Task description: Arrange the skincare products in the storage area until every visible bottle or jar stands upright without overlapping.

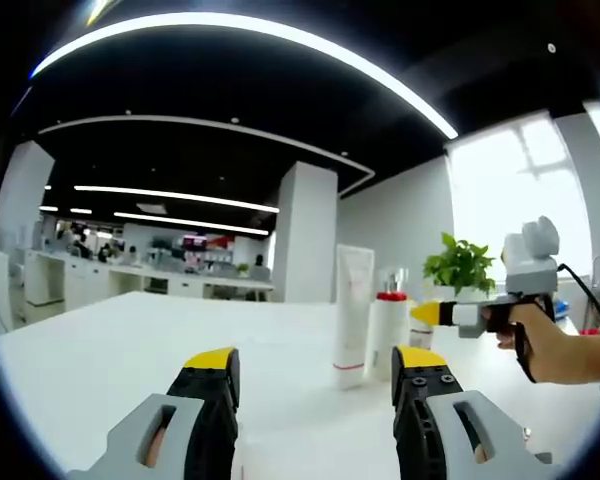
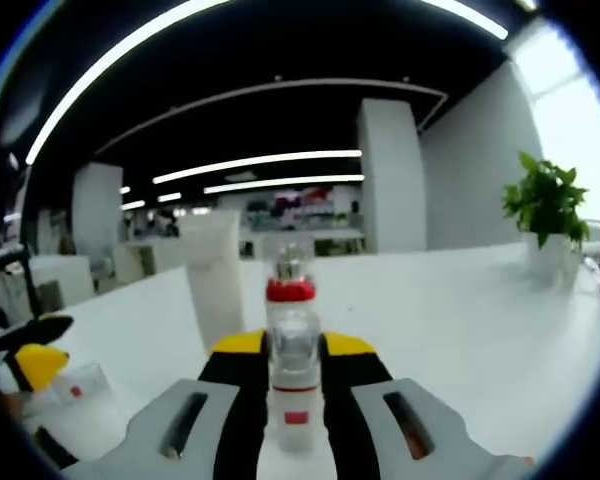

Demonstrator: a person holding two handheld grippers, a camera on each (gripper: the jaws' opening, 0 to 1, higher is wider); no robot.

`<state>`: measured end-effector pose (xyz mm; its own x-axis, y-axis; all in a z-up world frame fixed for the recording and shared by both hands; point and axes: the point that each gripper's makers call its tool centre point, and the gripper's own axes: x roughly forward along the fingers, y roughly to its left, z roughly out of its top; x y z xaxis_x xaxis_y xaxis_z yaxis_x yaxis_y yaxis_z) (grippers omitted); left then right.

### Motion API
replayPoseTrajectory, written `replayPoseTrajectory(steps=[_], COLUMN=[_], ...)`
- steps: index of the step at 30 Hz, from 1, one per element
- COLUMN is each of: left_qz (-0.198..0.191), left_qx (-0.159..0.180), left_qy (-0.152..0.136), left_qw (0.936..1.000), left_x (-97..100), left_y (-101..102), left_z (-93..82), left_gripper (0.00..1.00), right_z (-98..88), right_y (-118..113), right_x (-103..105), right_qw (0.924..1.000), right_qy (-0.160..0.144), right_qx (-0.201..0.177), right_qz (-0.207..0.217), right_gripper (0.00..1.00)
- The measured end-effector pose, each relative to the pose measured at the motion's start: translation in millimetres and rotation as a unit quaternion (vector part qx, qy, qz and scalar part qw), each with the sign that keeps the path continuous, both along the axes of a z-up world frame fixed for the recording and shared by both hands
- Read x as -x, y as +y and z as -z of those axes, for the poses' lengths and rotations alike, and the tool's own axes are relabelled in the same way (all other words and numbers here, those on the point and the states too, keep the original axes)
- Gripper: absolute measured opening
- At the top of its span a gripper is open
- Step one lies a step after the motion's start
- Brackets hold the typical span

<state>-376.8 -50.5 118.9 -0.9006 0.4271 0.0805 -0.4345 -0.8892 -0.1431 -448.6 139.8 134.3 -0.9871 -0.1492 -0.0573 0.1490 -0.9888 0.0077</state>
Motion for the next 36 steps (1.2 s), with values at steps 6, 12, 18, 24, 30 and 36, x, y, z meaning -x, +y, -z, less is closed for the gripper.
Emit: replayPoseTrajectory(steps=[6,12,18,24,30,36], left_qz=[0.000,-0.001,-0.002,-0.006,-0.022,-0.052], left_qx=[0.001,-0.001,0.002,0.007,0.032,0.062], left_qy=[0.000,-0.001,0.002,0.005,0.014,0.025], left_qw=[1.0000,1.0000,1.0000,0.9999,0.9991,0.9964], left_x=[-0.2,0.4,0.1,-0.7,-1.0,1.2], left_y=[0,0,0,-1,-3,-8], left_z=[0.5,0.8,-0.1,-0.3,1.0,1.3], left_gripper=[0.63,0.63,0.63,0.64,0.68,0.83], right_z=[13.3,26.3,35.0,40.2,39.7,31.1], right_y=[-2,-2,-5,-14,-21,-20], right_x=[3,4,0,-4,-7,-11], right_qw=[0.9998,0.9994,0.9991,0.9992,0.9978,0.9978], right_qy=[-0.016,-0.031,-0.034,-0.021,0.001,0.017], right_qx=[-0.008,-0.007,-0.012,-0.016,-0.043,-0.037], right_qz=[-0.005,-0.010,-0.021,-0.032,-0.050,-0.053], right_gripper=[0.29,0.29,0.32,0.65,0.73,0.86])
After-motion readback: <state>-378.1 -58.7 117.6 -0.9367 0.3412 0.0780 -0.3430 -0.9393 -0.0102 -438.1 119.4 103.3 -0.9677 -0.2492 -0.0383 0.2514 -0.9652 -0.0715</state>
